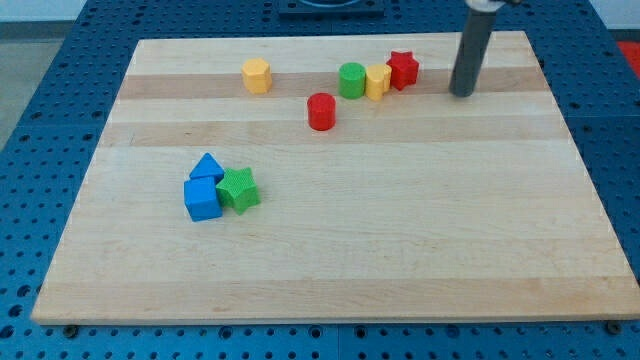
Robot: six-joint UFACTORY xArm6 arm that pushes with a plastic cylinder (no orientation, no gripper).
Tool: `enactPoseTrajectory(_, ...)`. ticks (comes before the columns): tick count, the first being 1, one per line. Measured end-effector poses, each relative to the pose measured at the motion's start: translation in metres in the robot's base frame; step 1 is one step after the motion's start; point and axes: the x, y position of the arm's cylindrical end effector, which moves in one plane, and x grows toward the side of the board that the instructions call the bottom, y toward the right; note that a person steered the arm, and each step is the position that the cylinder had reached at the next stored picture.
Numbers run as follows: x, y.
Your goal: Place the green circle to the center of the board
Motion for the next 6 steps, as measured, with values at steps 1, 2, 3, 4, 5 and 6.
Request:
enactPoseTrajectory(1, -0.045, 0.004)
enactPoseTrajectory(2, -0.086, -0.036)
enactPoseTrajectory(3, -0.084, -0.081)
enactPoseTrajectory(4, -0.068, -0.116)
enactPoseTrajectory(5, -0.051, -0.142)
enactPoseTrajectory(6, -0.033, -0.164)
